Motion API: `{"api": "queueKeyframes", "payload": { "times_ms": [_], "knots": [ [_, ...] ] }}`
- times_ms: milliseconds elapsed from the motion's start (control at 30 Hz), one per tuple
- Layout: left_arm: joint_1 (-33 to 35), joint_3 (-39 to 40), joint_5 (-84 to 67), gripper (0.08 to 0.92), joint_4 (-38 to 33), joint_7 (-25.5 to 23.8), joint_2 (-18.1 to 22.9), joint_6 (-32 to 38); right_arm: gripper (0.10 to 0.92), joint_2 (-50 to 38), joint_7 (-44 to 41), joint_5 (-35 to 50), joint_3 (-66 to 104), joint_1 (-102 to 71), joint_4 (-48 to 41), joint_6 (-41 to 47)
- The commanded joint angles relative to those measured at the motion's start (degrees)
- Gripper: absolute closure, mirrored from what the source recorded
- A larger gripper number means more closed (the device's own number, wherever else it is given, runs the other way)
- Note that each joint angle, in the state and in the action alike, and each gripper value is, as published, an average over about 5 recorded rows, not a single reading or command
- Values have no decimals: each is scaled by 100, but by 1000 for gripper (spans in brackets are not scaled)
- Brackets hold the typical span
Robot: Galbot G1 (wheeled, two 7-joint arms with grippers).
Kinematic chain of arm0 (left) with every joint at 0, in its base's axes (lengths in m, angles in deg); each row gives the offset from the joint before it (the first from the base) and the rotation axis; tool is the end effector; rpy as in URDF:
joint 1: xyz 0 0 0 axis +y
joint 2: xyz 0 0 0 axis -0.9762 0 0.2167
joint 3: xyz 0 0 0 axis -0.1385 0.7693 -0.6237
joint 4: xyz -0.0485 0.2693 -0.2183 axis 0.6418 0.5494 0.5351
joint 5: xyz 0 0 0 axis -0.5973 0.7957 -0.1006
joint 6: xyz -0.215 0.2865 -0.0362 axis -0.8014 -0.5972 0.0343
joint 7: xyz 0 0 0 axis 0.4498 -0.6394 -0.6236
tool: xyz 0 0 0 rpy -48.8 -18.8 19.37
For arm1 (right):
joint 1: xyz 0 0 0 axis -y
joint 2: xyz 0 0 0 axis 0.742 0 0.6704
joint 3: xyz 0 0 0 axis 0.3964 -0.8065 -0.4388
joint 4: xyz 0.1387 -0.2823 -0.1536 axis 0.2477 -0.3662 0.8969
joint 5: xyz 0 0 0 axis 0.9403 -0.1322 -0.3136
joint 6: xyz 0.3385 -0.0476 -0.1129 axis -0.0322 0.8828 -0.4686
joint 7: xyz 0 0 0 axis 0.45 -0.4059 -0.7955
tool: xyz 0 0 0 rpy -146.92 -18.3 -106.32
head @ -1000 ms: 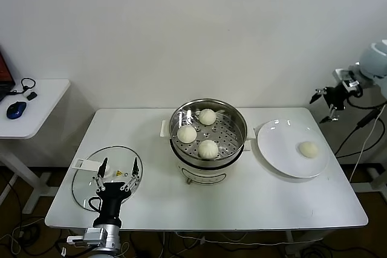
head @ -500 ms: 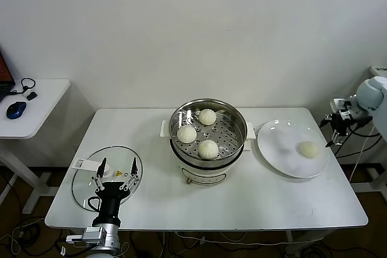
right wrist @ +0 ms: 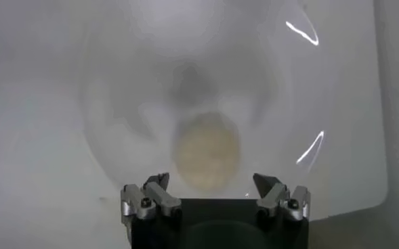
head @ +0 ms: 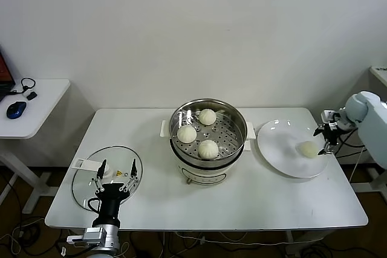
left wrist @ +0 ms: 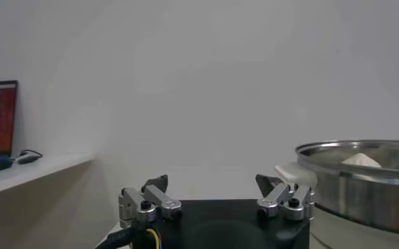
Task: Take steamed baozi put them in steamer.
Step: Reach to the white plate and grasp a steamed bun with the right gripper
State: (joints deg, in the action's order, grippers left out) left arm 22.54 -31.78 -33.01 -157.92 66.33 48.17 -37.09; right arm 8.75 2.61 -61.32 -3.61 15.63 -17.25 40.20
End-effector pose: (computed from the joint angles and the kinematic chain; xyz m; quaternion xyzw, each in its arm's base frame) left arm 0.1557 0.0129 -0.3356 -0.0229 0.9992 0.0333 0.0067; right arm 0.5491 -0.3379 -0.2091 0.4205 -0.5878 0.4929 0.4844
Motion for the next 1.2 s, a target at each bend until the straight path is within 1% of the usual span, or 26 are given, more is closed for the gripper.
{"api": "queueKeyframes", "payload": {
  "times_ms": [33, 600, 1000, 1100, 1200],
  "knots": [
    [6, -6, 3, 177, 20, -4, 4, -5, 203, 390, 97, -368, 450, -268, -402, -19],
    [24, -12, 8, 177, 62, 7, 16, 38, 203, 555, 214, -743, 776, -239, -696, -106],
    [44, -10, 10, 177, 73, 10, 21, 56, 203, 572, 171, -877, 845, -236, -743, -106],
    [47, -9, 11, 177, 75, 11, 20, 60, 229, 560, 166, -880, 852, -235, -742, -106],
    [48, -3, 16, 177, 73, 12, 24, 61, 296, 556, 164, -877, 864, -230, -741, -107]
  ]
}}
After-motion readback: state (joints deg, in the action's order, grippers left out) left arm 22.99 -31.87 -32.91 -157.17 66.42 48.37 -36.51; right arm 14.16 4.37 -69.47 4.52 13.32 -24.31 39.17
